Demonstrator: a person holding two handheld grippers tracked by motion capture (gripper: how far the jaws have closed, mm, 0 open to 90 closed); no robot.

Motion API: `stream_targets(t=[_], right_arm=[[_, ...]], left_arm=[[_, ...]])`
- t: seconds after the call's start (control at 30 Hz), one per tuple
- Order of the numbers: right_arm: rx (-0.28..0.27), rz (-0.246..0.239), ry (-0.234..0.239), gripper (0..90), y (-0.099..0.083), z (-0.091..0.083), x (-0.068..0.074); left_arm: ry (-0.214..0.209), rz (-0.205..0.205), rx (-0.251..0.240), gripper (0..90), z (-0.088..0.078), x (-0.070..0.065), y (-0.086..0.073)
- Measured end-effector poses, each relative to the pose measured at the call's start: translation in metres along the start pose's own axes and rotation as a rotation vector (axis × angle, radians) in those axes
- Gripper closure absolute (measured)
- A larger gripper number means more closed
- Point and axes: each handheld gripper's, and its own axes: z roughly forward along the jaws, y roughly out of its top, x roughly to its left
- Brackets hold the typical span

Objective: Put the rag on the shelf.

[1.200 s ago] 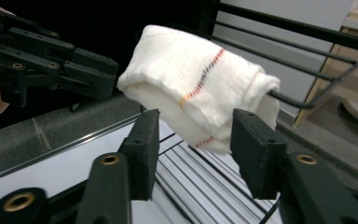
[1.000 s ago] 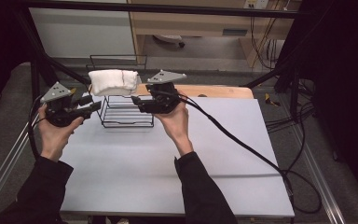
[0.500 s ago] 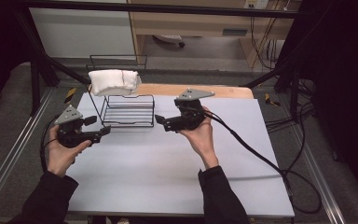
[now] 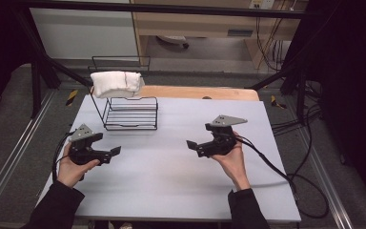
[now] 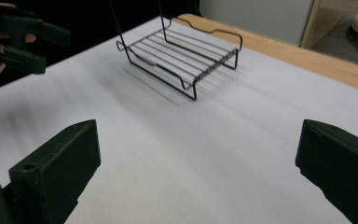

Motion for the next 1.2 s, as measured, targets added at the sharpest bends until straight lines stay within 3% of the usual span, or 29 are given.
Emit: stream_targets(t=[0.33, 0.63, 0.9, 1.2], right_arm=[[0.063, 0.024, 0.001, 0.4, -0.053, -0.023, -0.017], [0.076, 0.058, -0.019, 0.3, -0.090, -0.046, -0.032], [0.071, 0.092, -0.036, 0.3, -0.117, -0.066, -0.044], [0.066, 0.121, -0.051, 0.3, -0.133, -0.077, -0.048]], left_arm=[[-0.015, 0.001, 0.028, 5.6, 0.002, -0.004, -0.023], [-0.019, 0.012, 0.052, 6.0, 0.002, -0.003, -0.037], [-0.022, 0.032, 0.057, 6.4, 0.002, -0.004, -0.042], [-0.021, 0.050, 0.059, 6.3, 0.003, -0.005, -0.049]])
